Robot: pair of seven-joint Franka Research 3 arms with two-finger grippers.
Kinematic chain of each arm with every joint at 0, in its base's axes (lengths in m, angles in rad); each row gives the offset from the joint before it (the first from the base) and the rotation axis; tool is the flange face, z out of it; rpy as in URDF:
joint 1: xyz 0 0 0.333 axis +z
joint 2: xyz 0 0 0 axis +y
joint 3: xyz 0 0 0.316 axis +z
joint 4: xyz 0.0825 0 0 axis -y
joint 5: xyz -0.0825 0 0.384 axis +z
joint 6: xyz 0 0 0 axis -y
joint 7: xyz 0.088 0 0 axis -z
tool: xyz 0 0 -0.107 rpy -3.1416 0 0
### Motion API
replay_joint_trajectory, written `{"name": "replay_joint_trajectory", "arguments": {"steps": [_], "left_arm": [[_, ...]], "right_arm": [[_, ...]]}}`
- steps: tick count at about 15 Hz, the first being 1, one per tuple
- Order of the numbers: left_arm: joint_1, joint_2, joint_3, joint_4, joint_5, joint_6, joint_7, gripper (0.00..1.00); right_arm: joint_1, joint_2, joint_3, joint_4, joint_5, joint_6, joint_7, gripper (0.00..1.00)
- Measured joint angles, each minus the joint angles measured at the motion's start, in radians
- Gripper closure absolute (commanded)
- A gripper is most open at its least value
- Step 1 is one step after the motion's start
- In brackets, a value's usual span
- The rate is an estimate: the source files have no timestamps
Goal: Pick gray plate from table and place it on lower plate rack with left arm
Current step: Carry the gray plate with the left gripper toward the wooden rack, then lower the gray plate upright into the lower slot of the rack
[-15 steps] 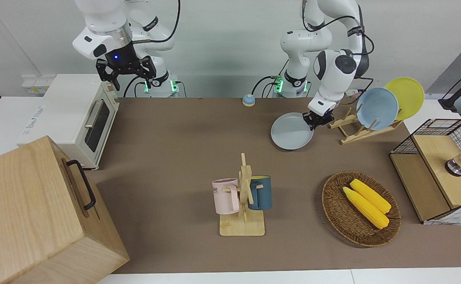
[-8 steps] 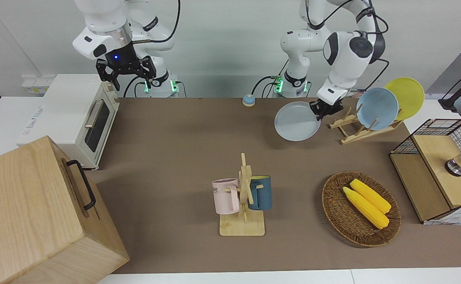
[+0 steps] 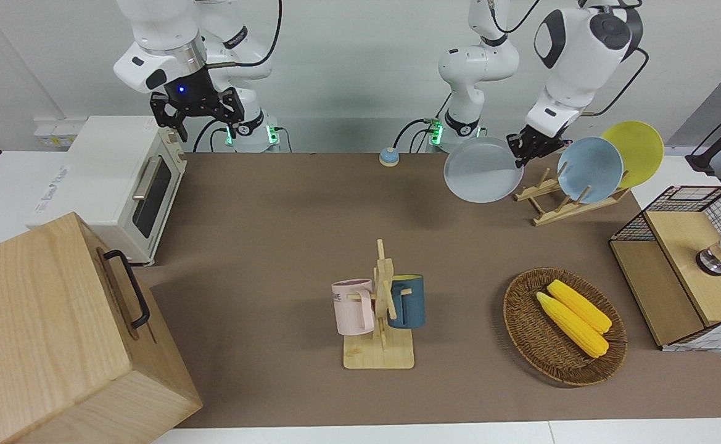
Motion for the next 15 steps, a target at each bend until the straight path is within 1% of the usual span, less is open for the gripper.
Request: {"name": "replay_joint_trajectory", "arguments": {"steps": [2,3,5,8,15], "left_arm": [[0.000,0.000,0.027,0.035,0.000,-0.033,0.019,1.00],[0.001,0.000,0.048,0.052,0.005,-0.052,0.040,1.00],[0.001,0.000,0.067,0.063,0.038,-0.061,0.054,1.00],[0.001,0.000,0.074,0.076,0.113,-0.073,0.058,1.00],[0.001,-0.013,0.074,0.084,0.353,-0.076,0.057,1.00]], "right_arm": [[0.000,0.000,0.000,0.000,0.000,0.000,0.000,0.011],[0.000,0.000,0.000,0.000,0.000,0.000,0.000,0.013],[0.000,0.000,0.000,0.000,0.000,0.000,0.000,0.013],[0.000,0.000,0.000,0.000,0.000,0.000,0.000,0.013],[0.000,0.000,0.000,0.000,0.000,0.000,0.000,0.013]]}}
